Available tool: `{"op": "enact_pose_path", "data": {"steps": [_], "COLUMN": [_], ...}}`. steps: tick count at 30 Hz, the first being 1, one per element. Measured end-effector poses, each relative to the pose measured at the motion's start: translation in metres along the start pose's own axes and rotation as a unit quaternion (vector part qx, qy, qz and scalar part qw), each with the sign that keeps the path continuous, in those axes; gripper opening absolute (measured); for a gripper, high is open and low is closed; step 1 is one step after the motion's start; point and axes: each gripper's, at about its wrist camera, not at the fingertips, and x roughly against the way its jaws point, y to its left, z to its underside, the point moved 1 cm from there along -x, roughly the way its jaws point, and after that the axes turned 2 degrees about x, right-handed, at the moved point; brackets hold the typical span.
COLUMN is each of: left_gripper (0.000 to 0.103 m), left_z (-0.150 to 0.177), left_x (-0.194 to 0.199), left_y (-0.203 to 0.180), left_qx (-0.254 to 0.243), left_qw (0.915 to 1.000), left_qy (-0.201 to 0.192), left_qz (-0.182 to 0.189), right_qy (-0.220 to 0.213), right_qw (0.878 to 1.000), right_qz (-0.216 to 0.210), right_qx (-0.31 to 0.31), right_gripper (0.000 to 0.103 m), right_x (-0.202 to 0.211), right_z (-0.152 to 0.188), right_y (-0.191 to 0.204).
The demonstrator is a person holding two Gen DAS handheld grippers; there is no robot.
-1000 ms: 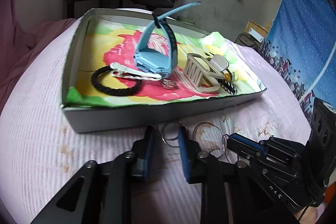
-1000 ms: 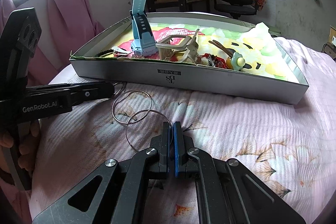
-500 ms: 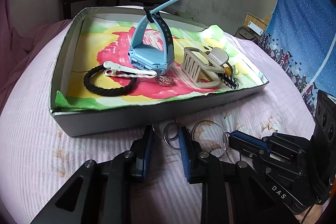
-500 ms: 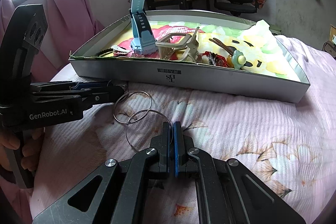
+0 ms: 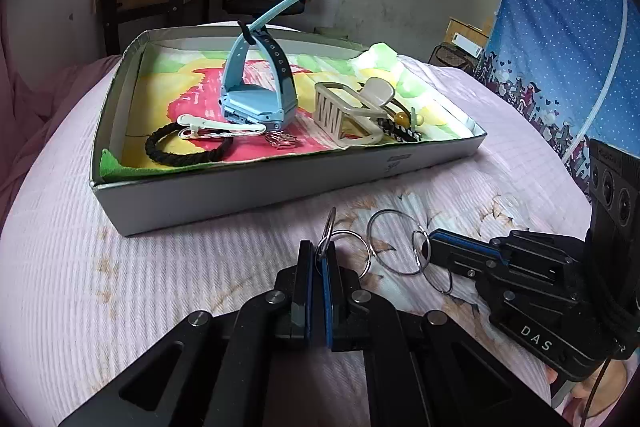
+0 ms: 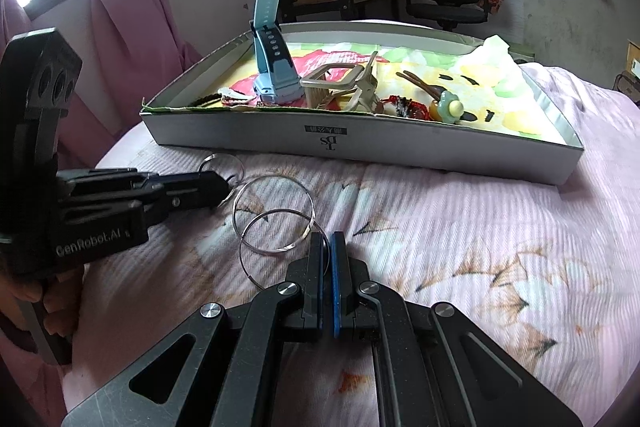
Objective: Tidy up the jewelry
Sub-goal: 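Lift the ring with the left tool while the right tool lifts the large rings toward the tray, then lower the ring into the tray with the left tool while the right tool lowers the large rings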
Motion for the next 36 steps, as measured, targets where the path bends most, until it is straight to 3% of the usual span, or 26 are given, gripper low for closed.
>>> {"op": "enact_pose_path", "data": {"steps": [14, 22, 28, 36], "left_gripper": [0.004, 0.004, 0.004, 0.004], "left_z": [0.002, -0.026, -0.051, -0.062], "left_x": [0.034, 0.059, 0.061, 0.043], "left_y": [-0.005, -0.008, 0.004, 0.031], "left_qx": [0.001, 0.007, 0.022, 0.046], "left_qw": [0.9990, 0.9949, 0.9902, 0.9876], "left_qy": [-0.044, -0.099, -0.137, -0.143], "left_qz": [0.012, 0.021, -0.008, -0.045], "right_qy": [-0.070, -0.110, -0.137, -0.150], "right_qw": [0.997, 0.994, 0.990, 0.988], "right_qz": [0.002, 0.010, 0.027, 0.027], "right_qx": [-0.021, -0.019, -0.013, -0.029], "right_gripper": [0.003, 0.003, 0.003, 0.003], "right_x": [0.030, 0.048, 0.046, 0.020], "right_z": [-0.008, -0.023, -0.051, -0.088], "right_y": [-0.009, -0.009, -0.011, -0.012]}}
